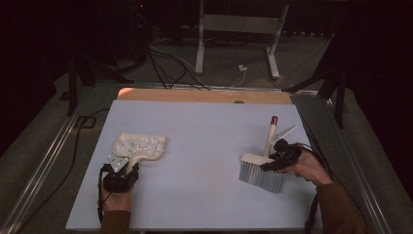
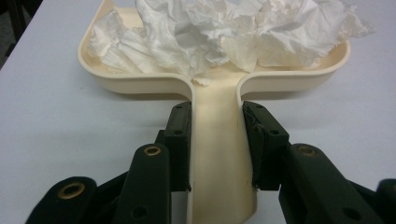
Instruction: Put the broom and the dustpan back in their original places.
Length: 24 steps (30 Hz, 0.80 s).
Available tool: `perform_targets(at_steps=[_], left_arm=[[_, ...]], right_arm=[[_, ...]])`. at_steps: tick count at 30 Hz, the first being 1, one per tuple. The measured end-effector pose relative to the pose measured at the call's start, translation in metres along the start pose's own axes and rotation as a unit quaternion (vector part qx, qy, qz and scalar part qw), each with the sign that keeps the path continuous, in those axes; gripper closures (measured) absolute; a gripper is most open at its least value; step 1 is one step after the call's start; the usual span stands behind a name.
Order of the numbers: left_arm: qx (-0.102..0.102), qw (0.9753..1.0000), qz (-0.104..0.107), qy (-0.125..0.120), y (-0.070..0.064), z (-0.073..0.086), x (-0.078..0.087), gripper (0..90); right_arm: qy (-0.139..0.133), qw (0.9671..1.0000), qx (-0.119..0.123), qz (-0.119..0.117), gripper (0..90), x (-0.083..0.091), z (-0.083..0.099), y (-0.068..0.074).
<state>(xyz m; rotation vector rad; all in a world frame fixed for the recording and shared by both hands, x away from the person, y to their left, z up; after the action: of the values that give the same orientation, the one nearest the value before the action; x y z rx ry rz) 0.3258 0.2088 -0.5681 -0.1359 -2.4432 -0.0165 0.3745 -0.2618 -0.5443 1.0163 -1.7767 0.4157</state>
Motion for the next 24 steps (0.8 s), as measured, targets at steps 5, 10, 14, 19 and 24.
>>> perform_targets(at_steps=[5,10,14,19,24], left_arm=[[0.0,1.0,0.0,0.0,0.0,0.0,0.0,66.4],[0.001,1.0,0.0,0.0,0.0,0.0,0.0,66.4],[0.001,1.0,-0.001,0.001,0.0,0.0,0.0,66.4],[0.003,1.0,-0.002,0.0,0.0,0.0,0.0,66.4],[0.004,1.0,-0.002,0.0,0.0,0.0,0.0,66.4]], right_arm=[[0.008,0.9992,0.019,0.035,45.5,-0.002,0.001,-0.005],[0.012,0.9972,0.033,0.066,42.7,-0.006,0.001,-0.012],[0.019,0.9949,0.036,0.093,45.0,-0.008,0.002,-0.017],[0.014,0.992,0.044,0.117,49.4,-0.007,-0.001,-0.018],[0.015,0.9914,0.047,0.121,49.4,-0.007,-0.001,-0.017]])
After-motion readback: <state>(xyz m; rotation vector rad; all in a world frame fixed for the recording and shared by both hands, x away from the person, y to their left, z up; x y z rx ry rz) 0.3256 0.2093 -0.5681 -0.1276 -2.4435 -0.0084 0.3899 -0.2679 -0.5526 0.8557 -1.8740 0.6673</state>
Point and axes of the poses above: each handheld gripper's, and its own axes: x roughly backward along the jaws, z roughly out of its underside, y roughly to its left, the point moved 8 cm from there along -x, roughly forward along the jaws, and after that the axes turned 1 degree about x, right-handed, at the moved point
